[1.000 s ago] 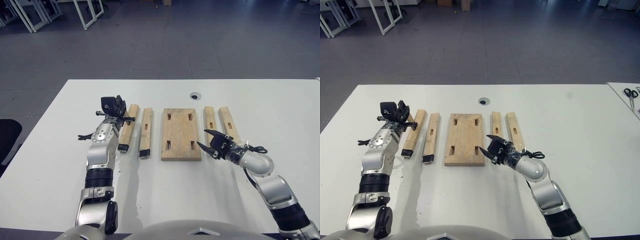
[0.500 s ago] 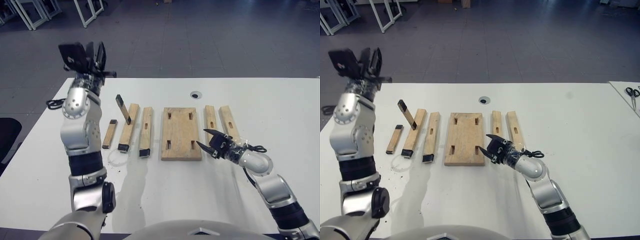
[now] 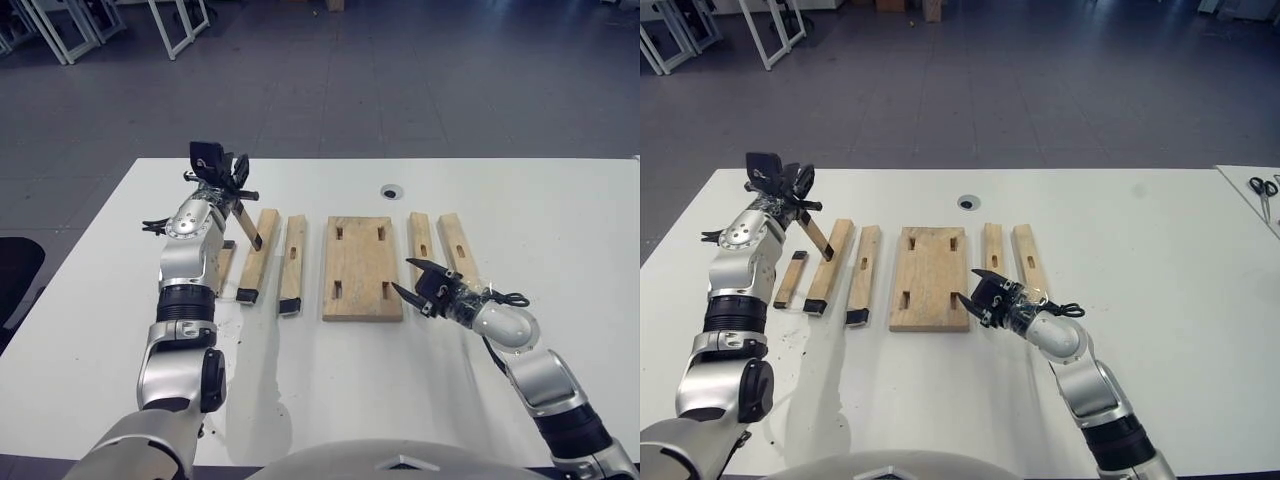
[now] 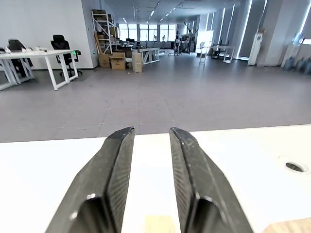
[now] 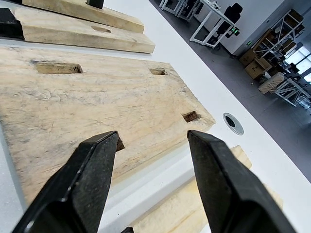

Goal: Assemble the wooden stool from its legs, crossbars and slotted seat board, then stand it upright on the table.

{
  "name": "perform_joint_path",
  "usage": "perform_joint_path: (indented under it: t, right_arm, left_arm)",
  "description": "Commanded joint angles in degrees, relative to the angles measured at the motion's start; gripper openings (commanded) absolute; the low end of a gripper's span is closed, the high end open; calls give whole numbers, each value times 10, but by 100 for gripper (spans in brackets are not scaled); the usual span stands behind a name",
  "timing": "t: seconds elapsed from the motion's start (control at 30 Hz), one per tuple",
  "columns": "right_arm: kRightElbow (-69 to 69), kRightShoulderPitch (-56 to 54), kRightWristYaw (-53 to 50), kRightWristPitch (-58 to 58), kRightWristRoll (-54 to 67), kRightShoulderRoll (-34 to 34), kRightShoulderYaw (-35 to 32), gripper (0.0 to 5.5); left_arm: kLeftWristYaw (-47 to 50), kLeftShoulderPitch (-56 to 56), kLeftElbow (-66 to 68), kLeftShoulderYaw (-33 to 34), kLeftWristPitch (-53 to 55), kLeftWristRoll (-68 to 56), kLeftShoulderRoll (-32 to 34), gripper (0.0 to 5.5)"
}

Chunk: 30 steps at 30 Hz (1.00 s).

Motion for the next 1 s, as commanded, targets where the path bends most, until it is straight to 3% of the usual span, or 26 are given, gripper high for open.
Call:
perform_joint_path:
  t: [0.03, 0.33, 0.57, 0.8, 1.0]
  right_arm:
    - [1, -1, -4, 2, -5, 3, 3, 263]
    - [-7, 16, -6, 5, -8, -2, 7, 263]
    - [-11, 24, -10, -1, -15, -5, 8, 263]
    - [-7, 27, -12, -5, -19, -8, 5, 263]
    - [-6, 23, -8, -3, -20, -11, 4, 263]
  left_arm:
    - [7, 22, 44, -1, -6, 19, 7, 132]
    - [37, 46, -273, 21, -26, 8, 6, 132]
    - [32, 266, -416, 39, 33, 24, 15, 132]
    - [3, 406, -404, 14, 20, 20, -7, 231]
    - [-3, 428, -354, -2, 31, 48, 5, 236]
